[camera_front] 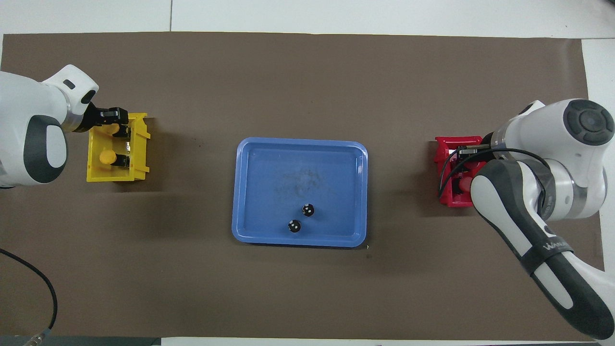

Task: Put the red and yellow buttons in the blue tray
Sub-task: 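Grasp a yellow button with the left gripper while the right gripper grasps red, then lift both buttons and carry them toward the blue tray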

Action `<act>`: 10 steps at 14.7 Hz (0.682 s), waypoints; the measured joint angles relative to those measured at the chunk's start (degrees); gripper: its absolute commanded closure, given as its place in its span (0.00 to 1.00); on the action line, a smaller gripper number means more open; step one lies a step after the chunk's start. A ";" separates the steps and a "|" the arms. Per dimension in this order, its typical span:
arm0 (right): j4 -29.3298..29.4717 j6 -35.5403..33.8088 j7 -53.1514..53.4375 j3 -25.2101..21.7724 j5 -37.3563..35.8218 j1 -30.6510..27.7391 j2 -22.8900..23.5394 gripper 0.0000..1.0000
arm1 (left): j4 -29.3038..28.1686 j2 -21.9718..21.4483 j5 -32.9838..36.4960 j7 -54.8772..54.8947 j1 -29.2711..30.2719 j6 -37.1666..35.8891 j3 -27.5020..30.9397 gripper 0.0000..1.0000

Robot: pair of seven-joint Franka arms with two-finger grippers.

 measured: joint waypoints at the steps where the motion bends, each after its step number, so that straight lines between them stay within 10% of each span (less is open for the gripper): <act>1: 3.99 -4.20 0.00 0.08 0.00 0.17 0.58 0.71 | -0.01 0.00 0.00 0.03 0.01 0.08 0.00 0.96; 10: 27.59 -15.79 21.43 0.38 -0.07 16.71 10.61 0.71 | 12.54 0.07 0.08 0.03 0.16 -15.01 0.02 0.98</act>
